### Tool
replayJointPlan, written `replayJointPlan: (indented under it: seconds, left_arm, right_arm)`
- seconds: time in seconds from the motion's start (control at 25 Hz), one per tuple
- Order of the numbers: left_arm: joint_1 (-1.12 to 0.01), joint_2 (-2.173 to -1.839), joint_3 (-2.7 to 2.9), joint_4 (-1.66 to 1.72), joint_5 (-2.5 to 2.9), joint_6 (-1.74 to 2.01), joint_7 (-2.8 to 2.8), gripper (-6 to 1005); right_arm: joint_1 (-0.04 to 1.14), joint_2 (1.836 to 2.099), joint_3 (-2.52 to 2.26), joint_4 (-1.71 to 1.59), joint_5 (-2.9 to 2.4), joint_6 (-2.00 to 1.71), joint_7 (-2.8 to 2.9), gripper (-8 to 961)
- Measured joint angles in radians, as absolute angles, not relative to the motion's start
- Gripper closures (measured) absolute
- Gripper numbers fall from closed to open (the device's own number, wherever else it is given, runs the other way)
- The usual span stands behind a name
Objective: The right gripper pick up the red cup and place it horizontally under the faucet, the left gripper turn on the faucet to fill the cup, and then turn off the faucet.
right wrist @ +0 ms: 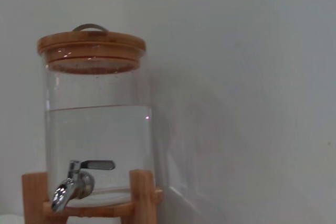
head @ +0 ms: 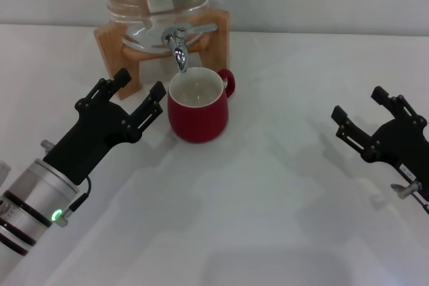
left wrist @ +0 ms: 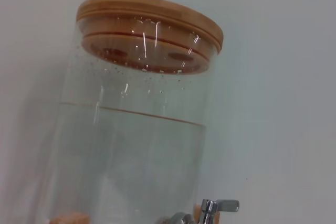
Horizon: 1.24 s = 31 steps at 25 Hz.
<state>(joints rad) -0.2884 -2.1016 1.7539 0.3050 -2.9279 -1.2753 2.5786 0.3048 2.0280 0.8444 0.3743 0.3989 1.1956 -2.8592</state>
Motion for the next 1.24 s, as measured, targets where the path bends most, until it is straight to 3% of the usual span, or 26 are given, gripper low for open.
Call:
replayJointPlan:
  seconds: [1.24]
  left_arm:
    - [-0.297,-2.100,1.755,0.296,-2.928,-1.280,2.578,243]
  right_arm:
    - [0.307,2.028,0.836,0.371,0.400,1.197,-2.859,95]
